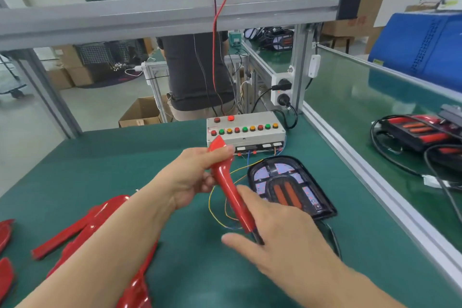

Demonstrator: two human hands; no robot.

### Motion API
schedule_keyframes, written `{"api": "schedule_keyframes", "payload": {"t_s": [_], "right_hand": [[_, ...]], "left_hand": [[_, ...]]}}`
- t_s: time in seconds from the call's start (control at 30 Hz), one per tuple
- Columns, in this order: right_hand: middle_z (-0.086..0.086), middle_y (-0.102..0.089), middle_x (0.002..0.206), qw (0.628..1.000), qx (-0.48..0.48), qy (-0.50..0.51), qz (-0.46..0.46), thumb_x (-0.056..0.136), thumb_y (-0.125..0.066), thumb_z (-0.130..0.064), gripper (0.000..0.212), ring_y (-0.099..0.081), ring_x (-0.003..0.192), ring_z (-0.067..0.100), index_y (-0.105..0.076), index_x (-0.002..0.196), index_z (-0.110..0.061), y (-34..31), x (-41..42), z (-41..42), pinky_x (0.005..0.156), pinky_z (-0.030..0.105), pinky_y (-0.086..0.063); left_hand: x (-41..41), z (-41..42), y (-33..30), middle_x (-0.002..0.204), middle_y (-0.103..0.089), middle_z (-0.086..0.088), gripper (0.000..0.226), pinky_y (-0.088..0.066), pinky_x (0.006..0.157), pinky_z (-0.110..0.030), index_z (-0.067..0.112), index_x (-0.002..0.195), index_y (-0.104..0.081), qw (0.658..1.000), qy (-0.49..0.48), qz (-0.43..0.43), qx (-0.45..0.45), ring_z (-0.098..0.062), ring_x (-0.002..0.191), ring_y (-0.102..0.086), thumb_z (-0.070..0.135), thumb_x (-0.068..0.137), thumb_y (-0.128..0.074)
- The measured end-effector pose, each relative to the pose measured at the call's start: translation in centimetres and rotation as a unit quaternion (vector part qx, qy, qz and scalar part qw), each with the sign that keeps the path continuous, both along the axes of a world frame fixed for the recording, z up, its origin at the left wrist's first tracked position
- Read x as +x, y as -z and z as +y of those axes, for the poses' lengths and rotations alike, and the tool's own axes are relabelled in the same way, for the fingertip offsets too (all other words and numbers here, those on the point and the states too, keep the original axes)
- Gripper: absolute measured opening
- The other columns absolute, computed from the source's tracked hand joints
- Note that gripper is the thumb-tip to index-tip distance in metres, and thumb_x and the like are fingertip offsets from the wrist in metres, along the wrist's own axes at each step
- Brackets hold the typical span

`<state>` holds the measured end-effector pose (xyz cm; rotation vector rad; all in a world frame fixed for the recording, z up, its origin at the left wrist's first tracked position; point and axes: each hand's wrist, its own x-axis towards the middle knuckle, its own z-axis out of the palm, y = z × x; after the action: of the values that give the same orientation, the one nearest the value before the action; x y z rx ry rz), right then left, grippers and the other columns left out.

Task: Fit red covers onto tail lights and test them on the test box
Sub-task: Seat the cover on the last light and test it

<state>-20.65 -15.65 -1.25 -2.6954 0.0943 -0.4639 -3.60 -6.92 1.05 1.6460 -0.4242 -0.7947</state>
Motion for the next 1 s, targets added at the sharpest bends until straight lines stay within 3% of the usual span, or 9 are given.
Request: {"api": "schedule_keyframes", "payload": {"t_s": [0.07,0.13,0.2,0.33,0.4,0.5,0.63,0.8,1.0], "right_hand": [[-0.009,-0.066,0.089,0.993,-0.112,0.046,0.001,0.090,-0.051,-0.054,0.057,-0.064,0.078,0.011,-0.041,0.137,-0.024,0.1,-0.1,-0.7,0.059,0.029,-0.042],[-0.004,-0.062,0.056,0.979,-0.178,0.095,-0.009,0.085,-0.061,-0.048,0.047,-0.060,0.044,0.012,-0.067,0.117,-0.013,0.5,-0.6,-1.3,0.039,0.023,-0.026],[-0.002,-0.052,0.042,0.971,-0.194,0.142,-0.022,0.087,-0.045,-0.044,0.041,-0.051,0.032,0.015,-0.071,0.101,-0.015,0.7,-0.9,-2.1,0.038,0.022,-0.018],[-0.004,-0.058,0.065,0.980,0.026,0.194,-0.032,0.097,-0.020,-0.049,0.039,-0.061,0.070,0.025,-0.048,0.120,-0.033,2.0,-1.7,-4.9,0.059,0.036,-0.041],[-0.007,-0.056,0.066,0.978,0.065,0.195,-0.041,0.093,-0.015,-0.055,0.042,-0.058,0.072,0.021,-0.042,0.120,-0.037,3.1,-2.2,-5.9,0.065,0.037,-0.041],[-0.008,-0.051,0.062,0.978,0.064,0.189,-0.052,0.084,-0.003,-0.062,0.046,-0.055,0.065,0.015,-0.037,0.105,-0.038,3.6,-2.3,-6.0,0.061,0.035,-0.036],[-0.010,-0.053,0.071,0.976,0.092,0.191,-0.051,0.085,-0.007,-0.062,0.039,-0.053,0.068,0.011,-0.036,0.095,-0.039,4.2,-2.2,-6.4,0.062,0.034,-0.035],[-0.012,-0.048,0.091,0.966,0.137,0.213,-0.057,0.088,-0.019,-0.058,0.036,-0.053,0.080,0.007,-0.045,0.094,-0.035,4.9,-2.6,-7.4,0.072,0.034,-0.040],[-0.012,-0.043,0.095,0.970,0.120,0.195,-0.077,0.091,-0.025,-0.054,0.037,-0.052,0.083,0.010,-0.052,0.109,-0.038,4.7,-2.5,-7.2,0.075,0.033,-0.042]], "left_hand": [[-0.5,-1.2,0.2,0.051,-0.052,0.001,0.023,-0.024,0.032,-0.013,0.014,0.077,-0.058,1.000,0.010,0.011,-0.020,-0.006,0.034,-0.034,0.036,0.078,-0.066],[-0.8,-2.3,0.5,0.052,-0.053,0.001,0.023,-0.026,0.033,-0.014,0.014,0.079,-0.059,0.999,0.037,0.014,-0.035,-0.007,0.035,-0.036,0.037,0.081,-0.064],[-0.8,-3.5,0.7,0.056,-0.056,0.000,0.028,-0.031,0.035,-0.016,0.015,0.078,-0.062,0.996,0.070,0.013,-0.050,-0.009,0.039,-0.042,0.042,0.084,-0.060],[1.4,-6.0,2.1,0.079,-0.055,-0.011,0.030,-0.042,0.054,-0.025,0.009,0.080,-0.059,0.987,-0.006,-0.139,0.084,-0.021,0.062,-0.049,0.031,0.097,-0.046],[2.2,-7.0,3.4,0.077,-0.046,-0.013,0.016,-0.038,0.062,-0.028,0.008,0.079,-0.052,0.959,0.018,-0.212,0.189,-0.022,0.066,-0.042,0.016,0.093,-0.048],[2.4,-8.7,4.9,0.061,-0.039,-0.006,0.017,-0.037,0.055,-0.027,0.006,0.076,-0.050,0.949,0.054,-0.193,0.243,-0.021,0.053,-0.038,0.014,0.091,-0.052],[1.8,-10.6,4.6,0.050,-0.034,-0.006,0.026,-0.033,0.046,-0.021,0.006,0.058,-0.043,0.955,0.040,-0.171,0.239,-0.021,0.044,-0.035,0.005,0.080,-0.057],[1.7,-10.2,4.2,0.060,-0.046,-0.008,0.034,-0.040,0.037,-0.014,0.009,0.050,-0.044,0.995,-0.050,0.050,0.071,-0.019,0.044,-0.047,-0.013,0.073,-0.033],[0.3,-8.1,4.0,0.082,-0.073,-0.007,0.037,-0.054,0.058,-0.022,0.016,0.099,-0.069,0.998,-0.032,0.025,-0.042,-0.017,0.066,-0.067,-0.007,0.086,-0.042]]}}
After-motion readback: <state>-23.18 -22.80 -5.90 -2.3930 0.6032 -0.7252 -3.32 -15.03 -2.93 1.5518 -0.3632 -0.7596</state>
